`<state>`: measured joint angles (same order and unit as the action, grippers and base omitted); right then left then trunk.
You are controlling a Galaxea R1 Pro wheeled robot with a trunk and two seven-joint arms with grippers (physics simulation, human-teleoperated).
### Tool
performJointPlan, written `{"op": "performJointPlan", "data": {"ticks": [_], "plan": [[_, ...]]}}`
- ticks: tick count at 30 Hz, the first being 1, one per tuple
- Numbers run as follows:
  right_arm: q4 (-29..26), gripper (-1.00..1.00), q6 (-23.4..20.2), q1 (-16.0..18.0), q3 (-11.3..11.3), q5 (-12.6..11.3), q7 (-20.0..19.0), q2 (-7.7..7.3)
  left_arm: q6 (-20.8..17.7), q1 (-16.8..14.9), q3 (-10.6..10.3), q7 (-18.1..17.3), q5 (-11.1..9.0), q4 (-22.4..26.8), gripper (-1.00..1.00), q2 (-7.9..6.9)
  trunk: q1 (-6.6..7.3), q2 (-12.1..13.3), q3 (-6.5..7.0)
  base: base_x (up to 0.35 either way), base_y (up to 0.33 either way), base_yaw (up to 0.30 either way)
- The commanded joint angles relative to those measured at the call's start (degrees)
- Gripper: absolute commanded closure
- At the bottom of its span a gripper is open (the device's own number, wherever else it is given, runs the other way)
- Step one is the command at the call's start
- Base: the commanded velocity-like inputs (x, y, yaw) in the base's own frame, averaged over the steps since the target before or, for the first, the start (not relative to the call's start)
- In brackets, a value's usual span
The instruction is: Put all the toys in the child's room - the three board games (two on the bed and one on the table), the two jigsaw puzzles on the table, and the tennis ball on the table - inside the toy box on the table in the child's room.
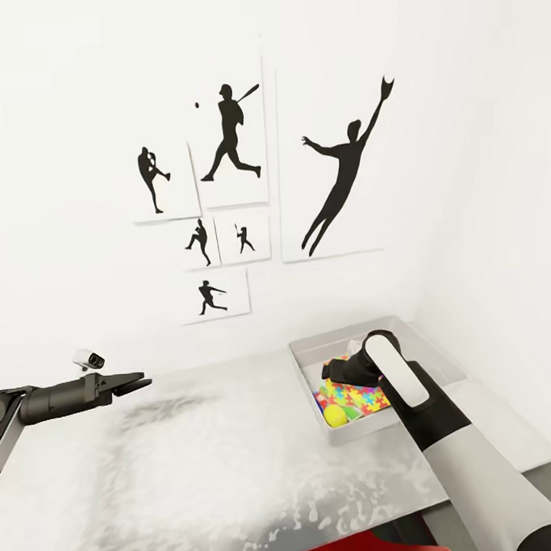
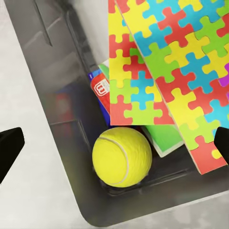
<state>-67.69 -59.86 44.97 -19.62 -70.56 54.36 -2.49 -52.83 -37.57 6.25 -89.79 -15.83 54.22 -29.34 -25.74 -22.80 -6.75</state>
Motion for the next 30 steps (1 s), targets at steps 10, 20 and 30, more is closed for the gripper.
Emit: {"op": "performJointPlan", "data": {"ticks": [10,20,30], "plan": [[-8.9,-1.0,-0.1,-3.6,1.0,-0.5,-5.2,-3.12,-0.6,0.0,-0.1,-0.2,0.0,0.0,-1.0,-0.02,-0.04,-0.1,0.8,0.0,0.0,0.0],[-16.2,-1.0,-0.1,-13.6,10.4,-0.5,-22.2,-6.15,-0.6,0.0,0.0,-0.2,0.0,0.0,-1.0,-0.02,-0.04,-0.1,1.72,0.0,0.0,0.0],[-18.2,-1.0,3.7,-22.3,19.3,0.2,-49.7,-7.7,-0.6,0.0,0.0,-0.2,0.0,0.0,-1.0,0.05,-0.04,-0.1,2.65,0.0,0.0,0.0]]}}
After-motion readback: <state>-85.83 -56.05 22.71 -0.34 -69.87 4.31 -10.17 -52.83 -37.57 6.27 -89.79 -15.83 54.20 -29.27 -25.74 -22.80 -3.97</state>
